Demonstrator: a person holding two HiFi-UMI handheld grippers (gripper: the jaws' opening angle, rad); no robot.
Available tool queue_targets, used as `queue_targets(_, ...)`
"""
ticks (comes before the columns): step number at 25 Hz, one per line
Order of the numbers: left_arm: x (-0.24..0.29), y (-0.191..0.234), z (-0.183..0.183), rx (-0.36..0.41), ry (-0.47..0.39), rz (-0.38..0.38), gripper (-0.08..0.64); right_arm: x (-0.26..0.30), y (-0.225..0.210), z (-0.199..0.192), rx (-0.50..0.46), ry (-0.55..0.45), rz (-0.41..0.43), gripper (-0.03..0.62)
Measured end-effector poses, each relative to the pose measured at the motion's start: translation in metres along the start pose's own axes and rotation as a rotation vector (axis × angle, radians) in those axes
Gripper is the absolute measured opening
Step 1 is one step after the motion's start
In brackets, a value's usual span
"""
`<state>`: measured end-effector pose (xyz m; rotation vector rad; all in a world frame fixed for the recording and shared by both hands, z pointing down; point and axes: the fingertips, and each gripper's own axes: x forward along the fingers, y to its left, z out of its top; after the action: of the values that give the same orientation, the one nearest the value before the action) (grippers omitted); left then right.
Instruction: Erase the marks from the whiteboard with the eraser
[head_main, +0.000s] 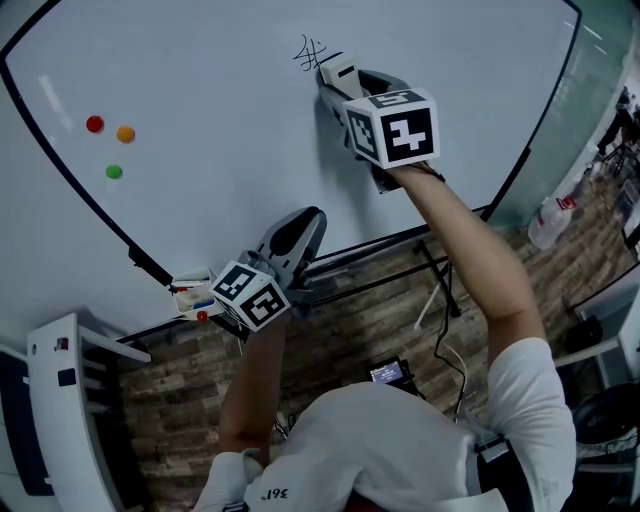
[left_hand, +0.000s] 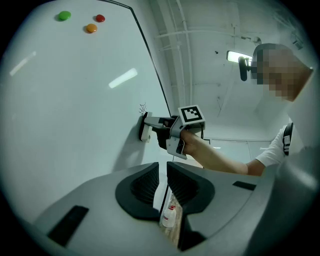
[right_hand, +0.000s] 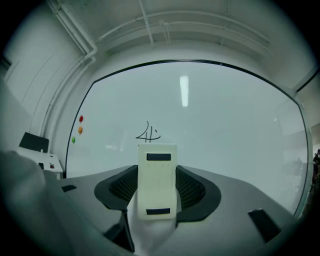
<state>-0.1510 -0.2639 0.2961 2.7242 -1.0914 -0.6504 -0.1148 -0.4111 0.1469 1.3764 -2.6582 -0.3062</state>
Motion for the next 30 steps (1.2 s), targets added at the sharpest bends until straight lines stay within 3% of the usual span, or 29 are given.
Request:
queue_targets(9,-0.017,-0.001,0.007,0.019,-0.01,0.008,0.054,-0.005,0.068,0.03,-0.036,-0.054,0.08,0.253)
queue_targets(19,-0.047,0.0,0.02,0.04,-0.033,0.054,0.054,0.016,0.12,0.086,-0.049,-0.117,0.06,0.253)
queue_targets(30,-0.056,0.003,0.019,0.026,-0.032,0.109,0.054,0.03,0.13,0.096,-0.111,-0.121,-0.005,0.253)
